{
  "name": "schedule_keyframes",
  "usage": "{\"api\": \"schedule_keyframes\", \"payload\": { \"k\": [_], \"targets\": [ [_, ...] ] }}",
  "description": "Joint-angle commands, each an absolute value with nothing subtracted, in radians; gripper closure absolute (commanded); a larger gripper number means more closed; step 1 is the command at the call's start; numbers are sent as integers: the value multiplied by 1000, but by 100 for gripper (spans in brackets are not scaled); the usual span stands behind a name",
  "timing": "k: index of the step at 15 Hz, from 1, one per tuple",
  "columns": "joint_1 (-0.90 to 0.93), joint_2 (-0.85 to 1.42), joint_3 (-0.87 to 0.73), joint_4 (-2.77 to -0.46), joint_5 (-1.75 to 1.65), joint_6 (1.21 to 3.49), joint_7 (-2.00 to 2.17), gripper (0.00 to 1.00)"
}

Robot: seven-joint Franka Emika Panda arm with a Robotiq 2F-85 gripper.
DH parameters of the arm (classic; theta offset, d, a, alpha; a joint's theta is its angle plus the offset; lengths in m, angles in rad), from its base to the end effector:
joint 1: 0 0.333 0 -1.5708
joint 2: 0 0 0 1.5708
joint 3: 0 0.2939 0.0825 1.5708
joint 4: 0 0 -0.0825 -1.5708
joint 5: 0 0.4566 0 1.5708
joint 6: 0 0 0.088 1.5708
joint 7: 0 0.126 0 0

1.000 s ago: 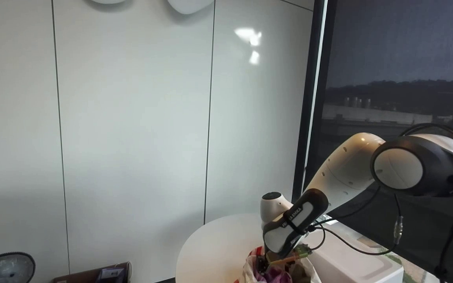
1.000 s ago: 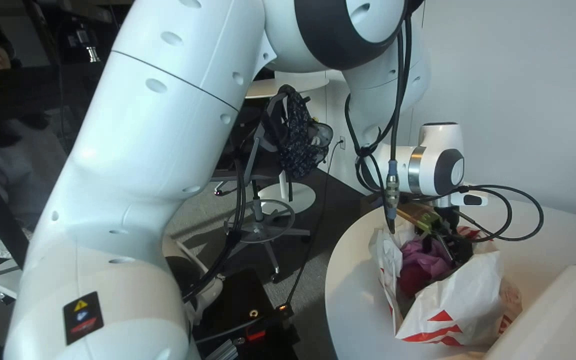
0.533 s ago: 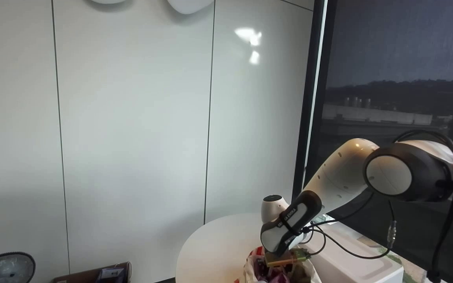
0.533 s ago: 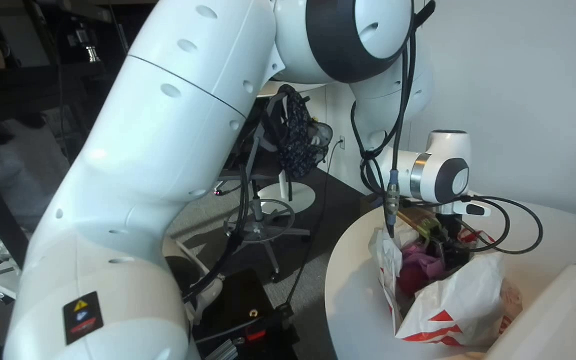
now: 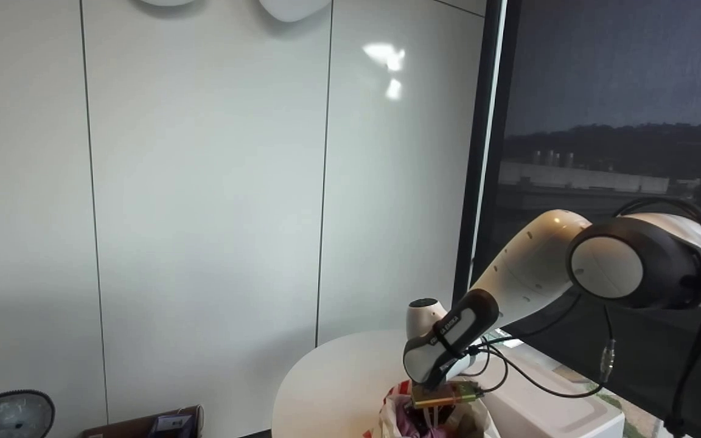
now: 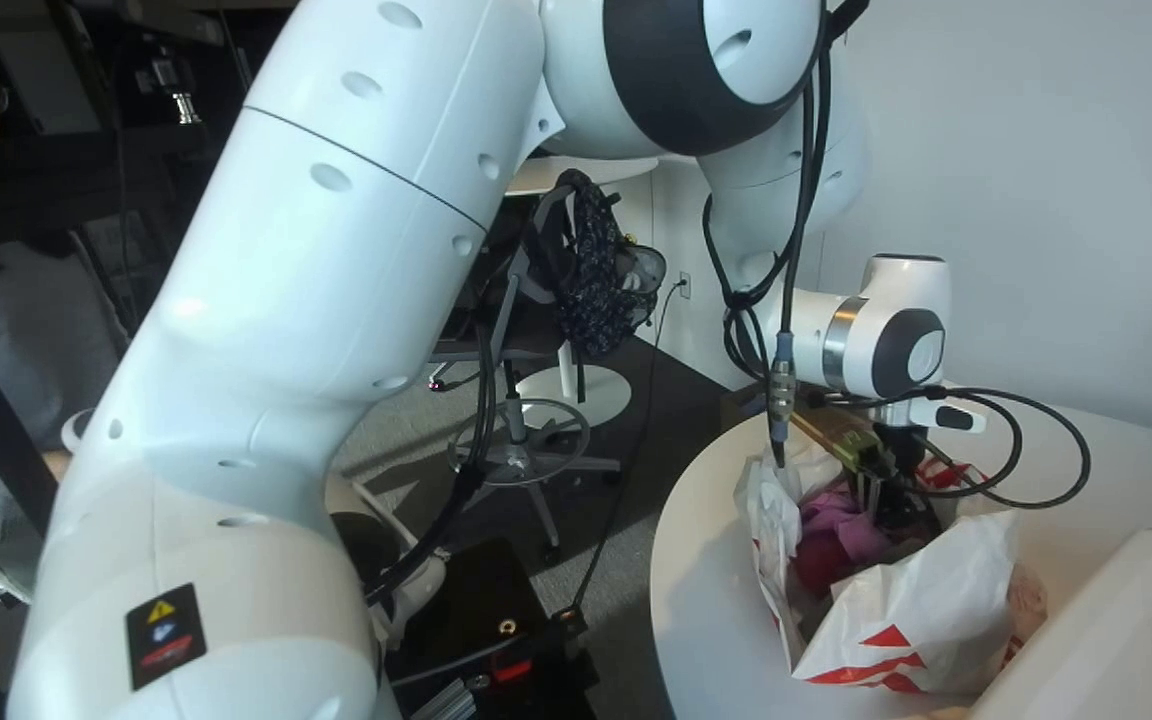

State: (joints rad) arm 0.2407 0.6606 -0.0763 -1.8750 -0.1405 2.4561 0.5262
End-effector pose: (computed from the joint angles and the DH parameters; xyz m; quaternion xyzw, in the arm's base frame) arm 0.6436 0.1025 0.0549 0.9901 -0.1170 -0.0151 0.0755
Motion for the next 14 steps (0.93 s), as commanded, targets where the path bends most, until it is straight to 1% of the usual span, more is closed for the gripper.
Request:
{"api": "schedule_keyframes", "payload": {
  "k": [1, 4, 8, 10, 14],
  "targets": [
    [243, 552, -82, -1928, -132, 2358, 496, 93],
    [214, 435, -42, -1947, -98, 2231, 441, 95],
    [186, 274, -2, -1936, -42, 2068, 390, 95],
    [183, 183, -3, -1939, -64, 2040, 420, 95],
    [144, 10, -14, -1943, -102, 2076, 492, 96]
  ]
}}
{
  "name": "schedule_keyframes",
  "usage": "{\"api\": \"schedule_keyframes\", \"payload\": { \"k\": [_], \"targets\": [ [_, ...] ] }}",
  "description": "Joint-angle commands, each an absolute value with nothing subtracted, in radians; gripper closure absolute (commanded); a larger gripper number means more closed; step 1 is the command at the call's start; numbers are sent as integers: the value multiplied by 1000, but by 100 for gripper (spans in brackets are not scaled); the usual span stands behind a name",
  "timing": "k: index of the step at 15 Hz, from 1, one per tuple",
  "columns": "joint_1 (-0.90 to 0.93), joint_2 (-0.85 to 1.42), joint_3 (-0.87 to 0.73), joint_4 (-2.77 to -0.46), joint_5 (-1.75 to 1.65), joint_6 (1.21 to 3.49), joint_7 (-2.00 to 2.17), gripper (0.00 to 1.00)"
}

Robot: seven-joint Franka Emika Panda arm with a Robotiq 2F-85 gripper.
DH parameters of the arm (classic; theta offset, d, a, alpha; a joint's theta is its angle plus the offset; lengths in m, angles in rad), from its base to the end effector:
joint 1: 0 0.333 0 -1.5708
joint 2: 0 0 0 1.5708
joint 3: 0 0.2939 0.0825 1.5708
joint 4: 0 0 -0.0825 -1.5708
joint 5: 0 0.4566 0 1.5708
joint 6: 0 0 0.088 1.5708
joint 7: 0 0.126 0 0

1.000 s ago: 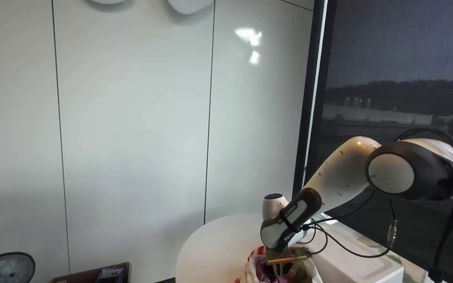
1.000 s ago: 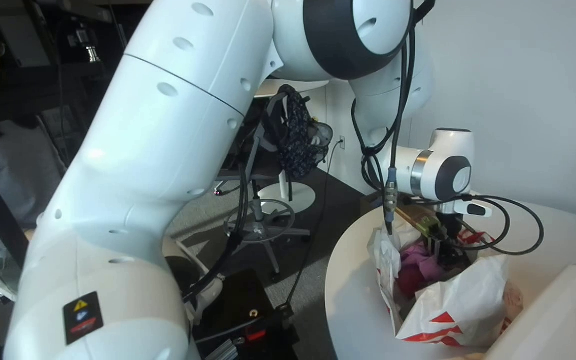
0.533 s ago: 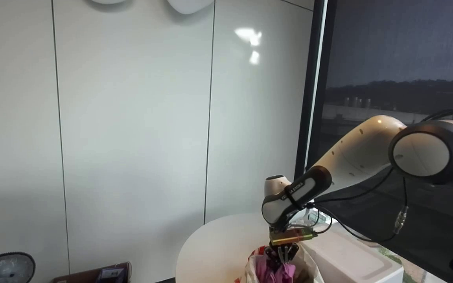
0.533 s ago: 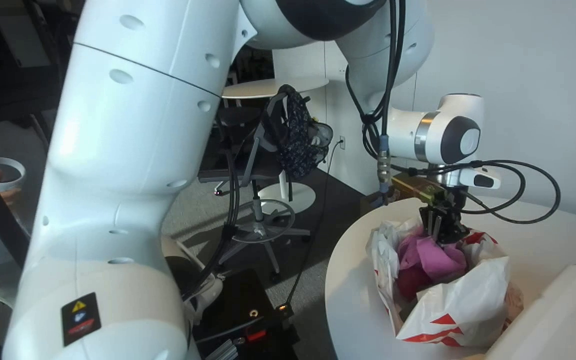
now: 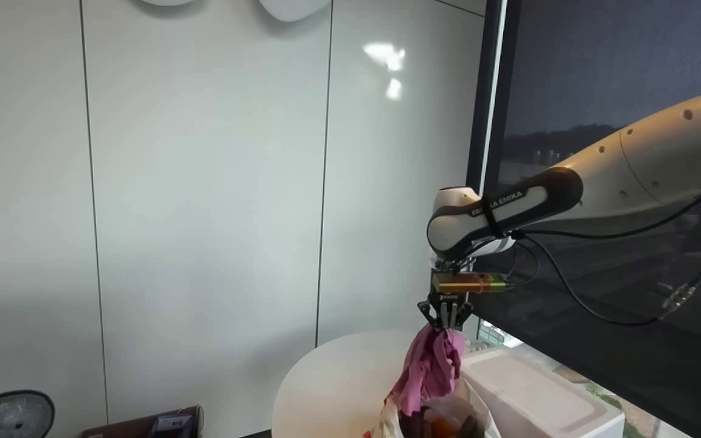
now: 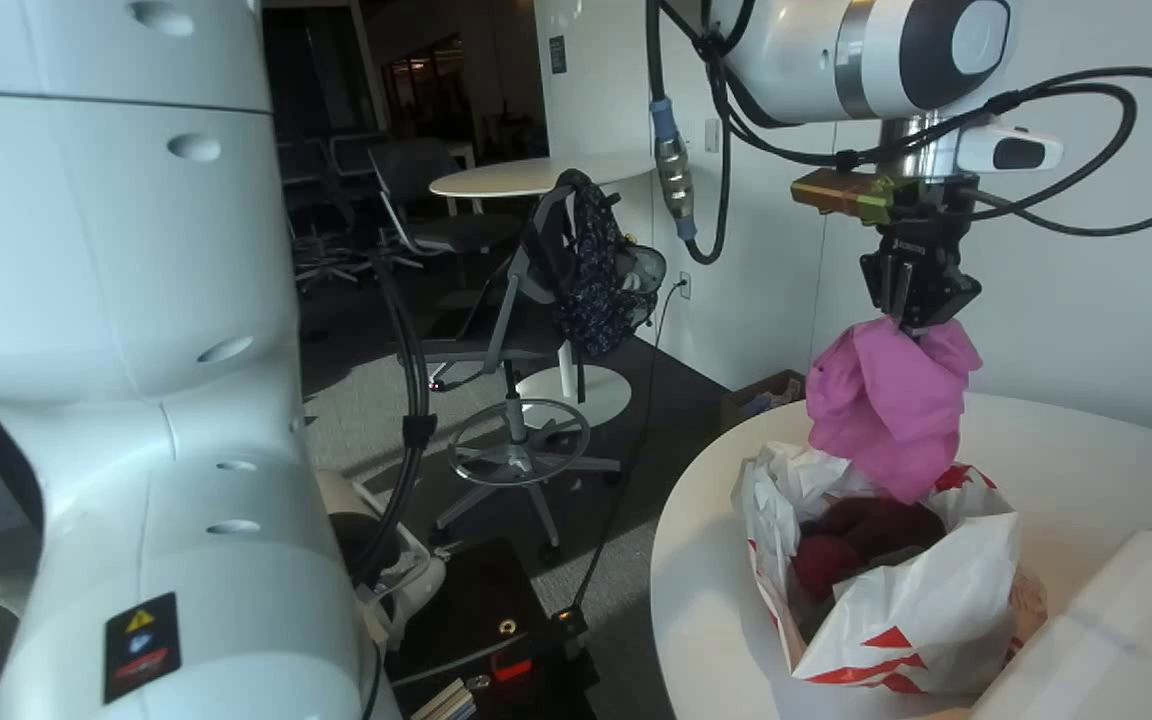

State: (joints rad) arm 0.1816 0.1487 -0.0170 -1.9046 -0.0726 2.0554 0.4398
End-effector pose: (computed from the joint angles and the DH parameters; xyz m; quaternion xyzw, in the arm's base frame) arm 0.6482 0.1026 0.3470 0.9922 -0.1203 0.0109 0.0316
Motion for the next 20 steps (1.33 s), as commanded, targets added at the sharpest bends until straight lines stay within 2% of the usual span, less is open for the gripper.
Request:
{"api": "schedule_keyframes", "payload": {
  "k": [1, 5, 9, 20],
  "targets": [
    [124, -24, -18, -1930, -109, 2067, 508, 96],
    [24, -65, -40, -1874, -179, 2083, 588, 93],
    [-46, 2, -50, -1832, -273, 2095, 698, 93],
    [3, 336, -117, -1819, -494, 2228, 876, 93]
  ]
}}
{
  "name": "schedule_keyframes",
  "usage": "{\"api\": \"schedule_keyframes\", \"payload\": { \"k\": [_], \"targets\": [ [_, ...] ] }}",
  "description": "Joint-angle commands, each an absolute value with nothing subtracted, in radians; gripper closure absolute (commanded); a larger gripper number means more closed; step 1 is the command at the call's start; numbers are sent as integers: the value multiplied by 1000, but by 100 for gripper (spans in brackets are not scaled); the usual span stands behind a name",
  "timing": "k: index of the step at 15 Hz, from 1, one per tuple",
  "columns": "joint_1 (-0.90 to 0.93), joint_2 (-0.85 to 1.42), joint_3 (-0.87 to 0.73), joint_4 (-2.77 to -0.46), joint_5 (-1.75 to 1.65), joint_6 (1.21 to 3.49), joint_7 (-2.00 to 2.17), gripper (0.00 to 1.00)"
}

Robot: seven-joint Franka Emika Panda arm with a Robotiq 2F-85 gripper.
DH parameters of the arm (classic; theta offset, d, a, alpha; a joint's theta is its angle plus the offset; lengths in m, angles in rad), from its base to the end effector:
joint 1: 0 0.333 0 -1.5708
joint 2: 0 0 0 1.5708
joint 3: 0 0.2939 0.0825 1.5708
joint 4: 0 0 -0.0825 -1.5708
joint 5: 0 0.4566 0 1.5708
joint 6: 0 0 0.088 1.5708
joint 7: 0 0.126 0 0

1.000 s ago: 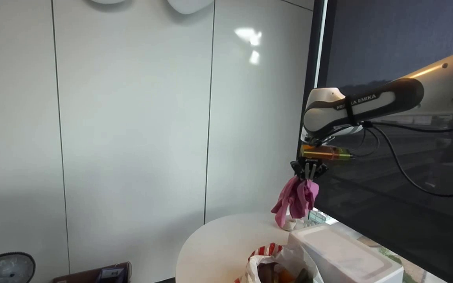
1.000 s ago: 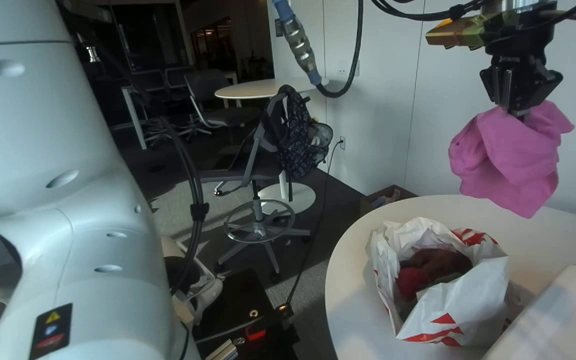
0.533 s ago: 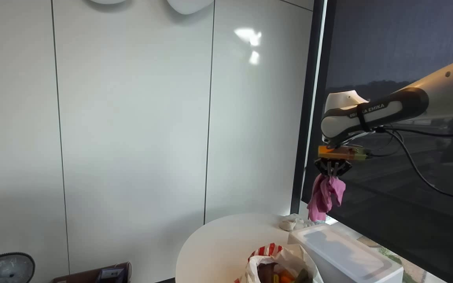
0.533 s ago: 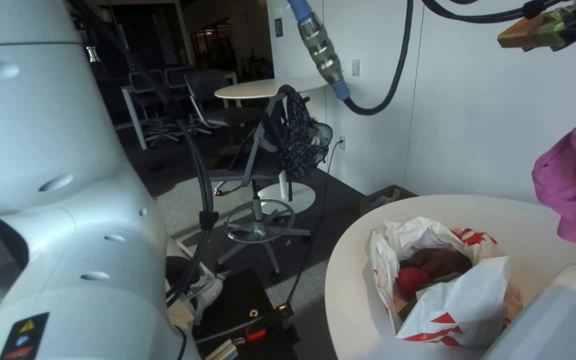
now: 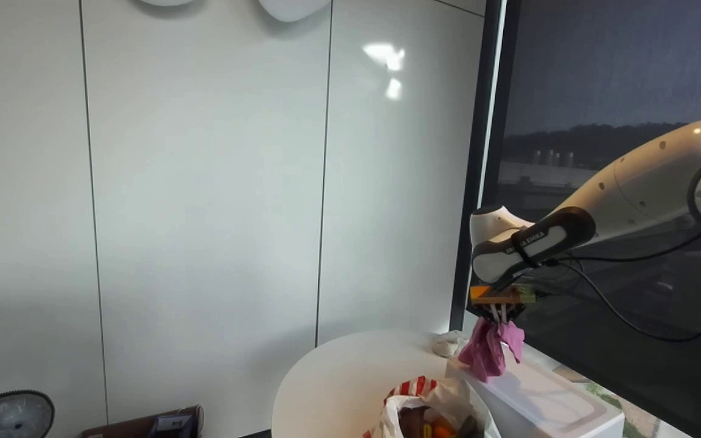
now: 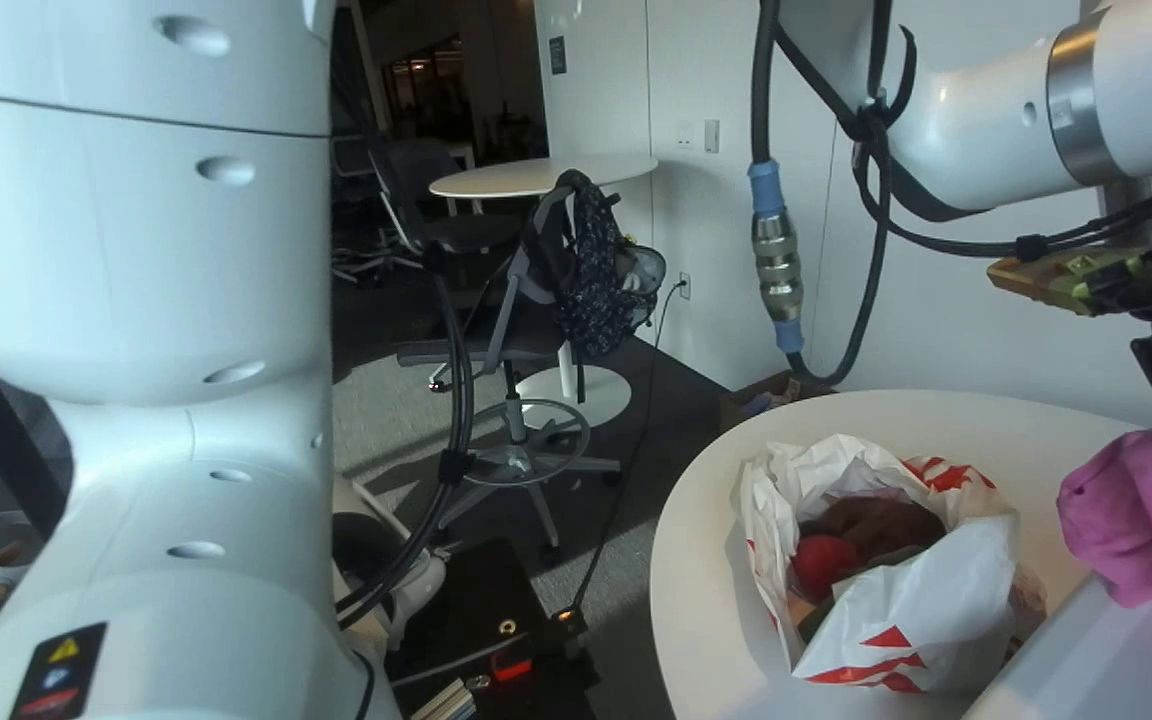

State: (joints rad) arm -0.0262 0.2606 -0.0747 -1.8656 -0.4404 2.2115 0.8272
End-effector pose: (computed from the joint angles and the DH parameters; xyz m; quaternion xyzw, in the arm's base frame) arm 0.6824 -0.0885 0.3118 0.9259 -0.3241 0.1058 0.1629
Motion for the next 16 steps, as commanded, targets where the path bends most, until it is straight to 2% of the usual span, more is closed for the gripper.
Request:
{"api": "schedule_keyframes", "payload": {
  "k": [1, 6, 7, 8, 9, 16],
  "targets": [
    [6, 359, -127, -1820, -498, 2235, 884, 93],
    [35, 432, -177, -1826, -534, 2277, 920, 92],
    [39, 441, -183, -1827, -531, 2283, 928, 67],
    [42, 444, -189, -1831, -523, 2286, 934, 66],
    [40, 440, -188, -1838, -508, 2290, 929, 61],
    [69, 303, -183, -1910, -545, 2324, 910, 8]
  ]
}}
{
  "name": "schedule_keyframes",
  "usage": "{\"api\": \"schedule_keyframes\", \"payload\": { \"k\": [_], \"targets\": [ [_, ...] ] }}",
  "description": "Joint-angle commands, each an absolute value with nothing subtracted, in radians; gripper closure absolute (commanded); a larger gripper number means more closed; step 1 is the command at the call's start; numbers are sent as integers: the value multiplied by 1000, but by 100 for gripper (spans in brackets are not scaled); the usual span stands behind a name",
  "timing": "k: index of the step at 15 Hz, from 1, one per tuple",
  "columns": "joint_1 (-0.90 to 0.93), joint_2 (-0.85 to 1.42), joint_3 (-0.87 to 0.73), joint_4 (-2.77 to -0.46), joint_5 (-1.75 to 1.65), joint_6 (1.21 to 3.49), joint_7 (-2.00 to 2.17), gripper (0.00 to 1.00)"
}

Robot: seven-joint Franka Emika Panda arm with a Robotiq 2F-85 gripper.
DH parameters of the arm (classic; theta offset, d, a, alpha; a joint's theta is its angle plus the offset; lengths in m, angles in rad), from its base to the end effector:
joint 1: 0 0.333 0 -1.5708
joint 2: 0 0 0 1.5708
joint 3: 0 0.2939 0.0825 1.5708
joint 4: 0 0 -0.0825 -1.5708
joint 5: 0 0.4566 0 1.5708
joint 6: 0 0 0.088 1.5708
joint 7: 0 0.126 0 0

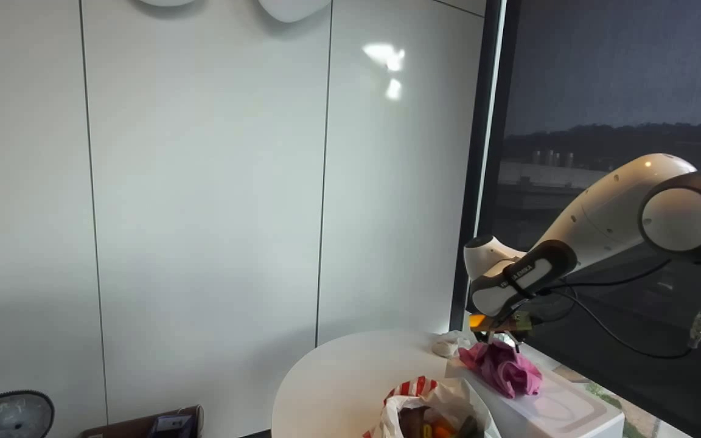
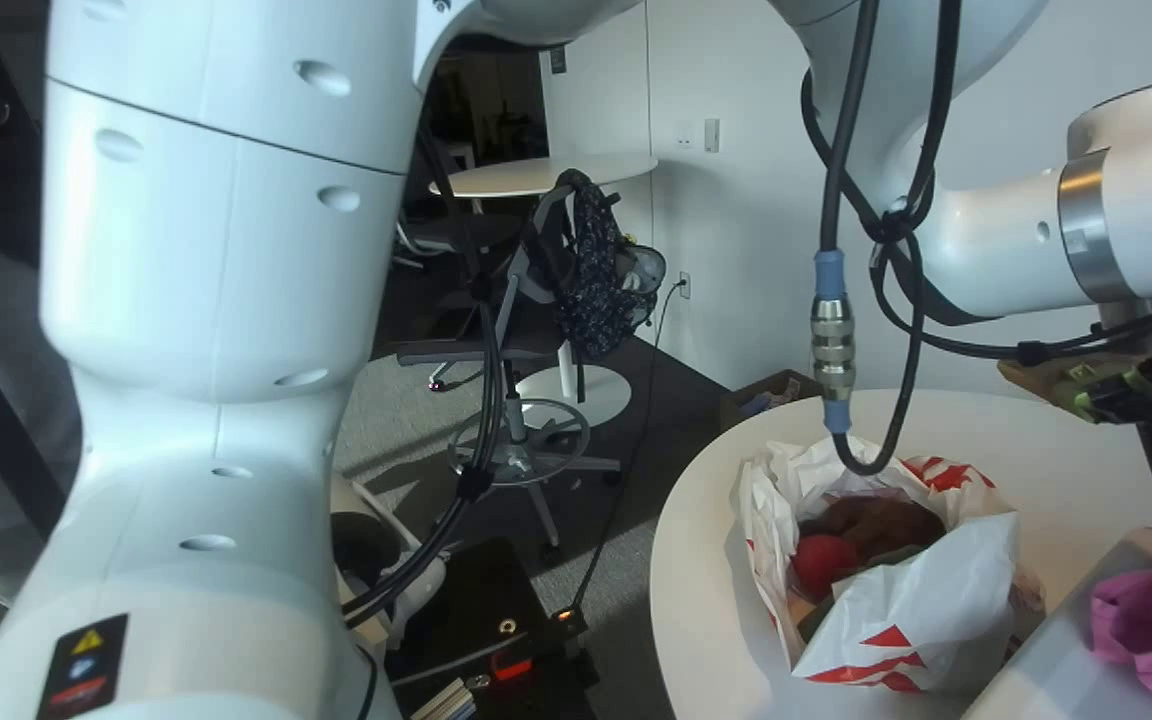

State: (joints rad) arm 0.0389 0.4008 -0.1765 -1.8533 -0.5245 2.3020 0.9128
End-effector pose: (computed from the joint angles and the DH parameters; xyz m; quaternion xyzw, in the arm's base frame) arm 0.6860 -0.1099 0.2344 0.9158 -0.3282 0.1071 0.2051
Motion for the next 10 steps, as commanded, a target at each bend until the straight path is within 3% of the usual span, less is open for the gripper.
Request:
{"api": "schedule_keyframes", "payload": {
  "k": [1, 5, 10],
  "targets": [
    [58, 267, -146, -1939, -487, 2333, 850, 1],
    [80, 165, -40, -2041, -330, 2332, 710, 0],
    [108, 208, 51, -2089, -125, 2256, 539, 0]
  ]
}}
